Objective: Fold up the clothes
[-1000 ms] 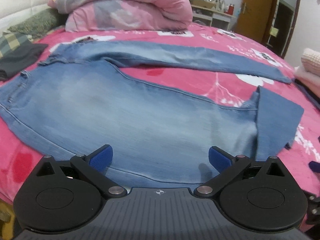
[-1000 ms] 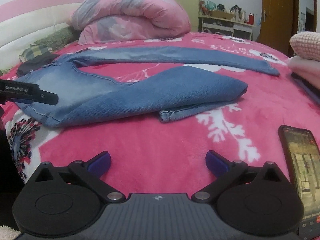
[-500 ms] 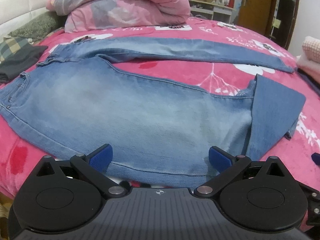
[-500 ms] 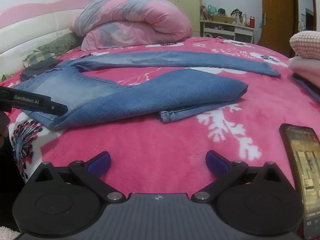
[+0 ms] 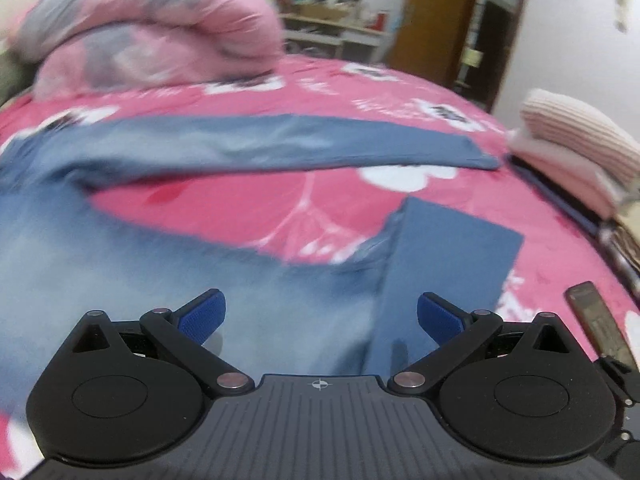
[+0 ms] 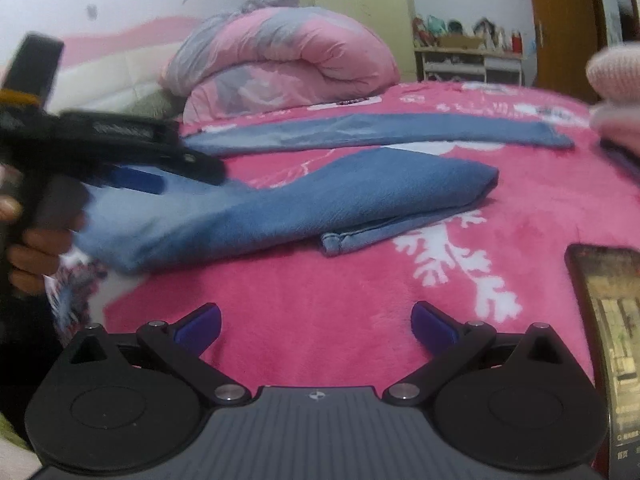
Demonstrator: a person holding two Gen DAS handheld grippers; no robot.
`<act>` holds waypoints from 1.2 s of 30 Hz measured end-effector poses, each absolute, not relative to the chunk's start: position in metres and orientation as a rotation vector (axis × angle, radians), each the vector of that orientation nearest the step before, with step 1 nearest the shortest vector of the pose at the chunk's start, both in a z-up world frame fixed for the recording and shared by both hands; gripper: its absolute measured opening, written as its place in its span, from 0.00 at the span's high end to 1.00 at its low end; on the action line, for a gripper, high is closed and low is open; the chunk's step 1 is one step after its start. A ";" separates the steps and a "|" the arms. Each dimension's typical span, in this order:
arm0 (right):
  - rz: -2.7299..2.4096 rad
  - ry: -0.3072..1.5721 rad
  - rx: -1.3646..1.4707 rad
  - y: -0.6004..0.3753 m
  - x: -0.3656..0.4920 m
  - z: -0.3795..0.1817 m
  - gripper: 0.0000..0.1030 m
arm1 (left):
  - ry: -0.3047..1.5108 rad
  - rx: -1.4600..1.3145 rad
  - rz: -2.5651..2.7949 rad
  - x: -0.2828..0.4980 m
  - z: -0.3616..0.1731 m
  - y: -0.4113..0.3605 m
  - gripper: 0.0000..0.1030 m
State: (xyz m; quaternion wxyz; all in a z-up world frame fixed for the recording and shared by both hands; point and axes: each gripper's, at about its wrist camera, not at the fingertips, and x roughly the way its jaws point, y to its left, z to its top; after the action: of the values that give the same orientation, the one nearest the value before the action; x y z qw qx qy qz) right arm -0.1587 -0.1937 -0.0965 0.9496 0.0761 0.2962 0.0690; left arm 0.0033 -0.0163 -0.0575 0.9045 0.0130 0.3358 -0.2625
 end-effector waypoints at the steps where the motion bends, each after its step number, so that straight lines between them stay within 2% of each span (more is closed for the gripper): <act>1: 0.148 0.605 0.189 -0.198 -0.158 -0.095 0.00 | 0.693 0.033 -0.560 0.008 -0.056 -0.024 0.00; 7: 0.187 0.600 0.276 -0.210 -0.160 -0.096 0.00 | 0.690 0.042 -0.674 0.040 -0.047 -0.067 0.01; 11: 0.180 0.593 0.218 -0.202 -0.161 -0.099 0.00 | 0.745 0.072 -0.772 0.060 -0.046 -0.096 0.10; 15: 0.174 0.589 0.175 -0.198 -0.161 -0.100 0.00 | 0.821 0.140 -0.803 0.073 -0.058 -0.126 0.33; 20: 0.192 0.580 0.230 -0.207 -0.161 -0.100 0.00 | 0.866 0.178 -0.780 0.079 -0.069 -0.142 0.50; 22: 0.199 0.576 0.262 -0.211 -0.161 -0.099 0.00 | 0.864 0.168 -0.762 0.080 -0.068 -0.140 0.63; 24: 0.205 0.571 0.288 -0.214 -0.162 -0.099 0.00 | 0.861 0.156 -0.742 0.081 -0.067 -0.136 0.86; 27: 0.208 0.565 0.310 -0.216 -0.163 -0.100 0.00 | 0.852 0.109 -0.736 0.082 -0.058 -0.127 0.97; 36: 0.208 0.555 0.358 -0.218 -0.165 -0.100 0.00 | 0.707 0.039 -0.894 0.038 -0.005 -0.112 1.00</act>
State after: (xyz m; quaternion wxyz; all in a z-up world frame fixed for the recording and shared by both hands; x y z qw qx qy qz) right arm -0.1654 -0.2179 -0.1004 0.9407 0.1753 0.2718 0.1021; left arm 0.0383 -0.1124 -0.0052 0.8418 0.0186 0.3347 -0.4231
